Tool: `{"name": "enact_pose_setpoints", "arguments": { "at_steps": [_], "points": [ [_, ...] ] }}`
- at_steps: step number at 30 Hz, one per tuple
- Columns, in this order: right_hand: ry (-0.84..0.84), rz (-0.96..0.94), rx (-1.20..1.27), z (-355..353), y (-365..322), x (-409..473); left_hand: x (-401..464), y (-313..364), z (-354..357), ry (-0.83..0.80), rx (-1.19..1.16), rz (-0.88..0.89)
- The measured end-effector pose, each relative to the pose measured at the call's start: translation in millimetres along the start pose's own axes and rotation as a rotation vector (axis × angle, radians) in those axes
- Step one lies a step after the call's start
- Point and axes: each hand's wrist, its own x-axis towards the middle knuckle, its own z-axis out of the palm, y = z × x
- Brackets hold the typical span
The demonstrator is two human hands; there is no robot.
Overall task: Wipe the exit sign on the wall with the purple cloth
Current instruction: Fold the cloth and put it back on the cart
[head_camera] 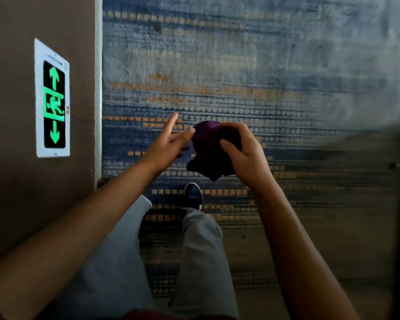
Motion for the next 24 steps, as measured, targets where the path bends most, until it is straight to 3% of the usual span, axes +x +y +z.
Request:
{"name": "enact_pose_setpoints", "arguments": {
  "at_steps": [6, 10, 18, 24],
  "points": [
    [-0.067, -0.124, 0.259, -89, -97, -54, -72, 125, 38, 0.016, 0.027, 0.231],
    [-0.147, -0.206, 0.415, -134, -143, -78, -96, 176, 53, -0.105, -0.230, 0.188],
    [-0.159, -0.321, 0.526, -220, -204, -104, -139, 256, 96, -0.360, -0.198, 0.200],
    [-0.014, -0.320, 0.539, -246, -215, -73, -125, 308, 88, -0.326, -0.382, 0.340]
  ]
}}
